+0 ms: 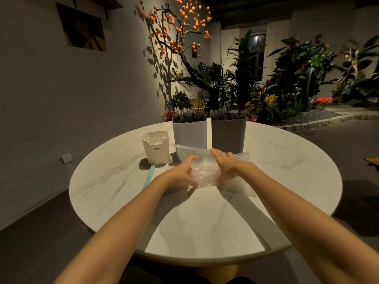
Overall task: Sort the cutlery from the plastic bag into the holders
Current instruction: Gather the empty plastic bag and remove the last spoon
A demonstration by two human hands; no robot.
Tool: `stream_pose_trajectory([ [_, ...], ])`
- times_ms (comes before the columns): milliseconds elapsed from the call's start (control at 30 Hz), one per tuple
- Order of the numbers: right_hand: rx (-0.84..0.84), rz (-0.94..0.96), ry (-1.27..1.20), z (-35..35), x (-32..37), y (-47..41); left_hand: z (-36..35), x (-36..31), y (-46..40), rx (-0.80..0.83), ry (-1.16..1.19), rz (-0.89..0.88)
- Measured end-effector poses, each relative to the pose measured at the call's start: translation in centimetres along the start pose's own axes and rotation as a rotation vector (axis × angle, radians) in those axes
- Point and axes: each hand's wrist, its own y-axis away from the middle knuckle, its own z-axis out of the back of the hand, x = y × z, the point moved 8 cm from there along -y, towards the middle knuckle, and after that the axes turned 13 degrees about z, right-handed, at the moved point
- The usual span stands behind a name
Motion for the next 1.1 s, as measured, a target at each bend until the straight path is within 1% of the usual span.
stream_pose_trajectory([
  [100,0.044,-0.080,-0.081,-1.2,-1.5,-0.5,0.4,-0.3,-0.5,-0.066,-0.011,-0.054],
  [200,0.068,-0.015,-0.011,-1.6,-1.0,-1.2,0.8,-0.3,-1.1,-0.125,-0.081,-0.067],
  [267,0.076,0.029,-0.009,-1.8,-0.7,-1.3,0.9,-0.1,-1.4,-0.146,-0.127,-0.061],
  [333,-0.017,0.023,-0.018,-1.0,-1.0,-1.3,1.2,0.1,-1.2,-0.191,-0.182,-0.034],
  [367,-0.073,0.014,0.011,-0.4,-1.2,-1.4,1.5,0.0,-0.9,-0.244,-0.240,-0.031],
  [433,-0.129,0.003,0.052,0.3,-1.1,-1.2,2.3,-0.9,-0.2,-0.402,-0.416,-0.084],
  [467,-0.152,0.007,0.017,0.6,-0.9,-1.2,2.4,-1.3,-0.2,-0.460,-0.475,-0.127],
  [533,-0.237,0.037,-0.121,1.3,-0.6,-1.0,2.7,-1.8,-0.2,-0.494,-0.476,-0.192],
  [600,-0.345,0.064,-0.298,2.1,-0.5,-0.8,2.9,-2.1,-0.2,-0.472,-0.388,-0.230],
  [700,-0.513,0.073,-0.617,3.0,-0.8,-0.5,3.2,-1.9,-0.1,-0.356,-0.086,-0.165],
  [733,-0.564,0.070,-0.721,3.2,-0.9,-0.3,3.3,-1.9,-0.1,-0.343,-0.014,-0.141],
  [833,-0.683,0.037,-1.054,3.0,-1.2,-0.3,3.5,-1.9,0.1,-0.341,0.100,-0.098],
  [900,-0.746,-0.012,-1.275,2.9,-1.1,-0.4,3.1,-2.4,0.4,-0.306,0.170,-0.116],
  [967,-0.770,-0.031,-1.502,2.7,-0.3,-0.7,2.7,-3.2,0.8,-0.315,0.168,-0.156],
  [1000,-0.750,-0.017,-1.586,2.6,0.3,-0.8,2.6,-3.5,1.0,-0.329,0.149,-0.161],
  [1100,-0.611,0.007,-1.750,2.0,2.2,-0.8,2.2,-3.6,0.8,-0.329,0.104,-0.131],
])
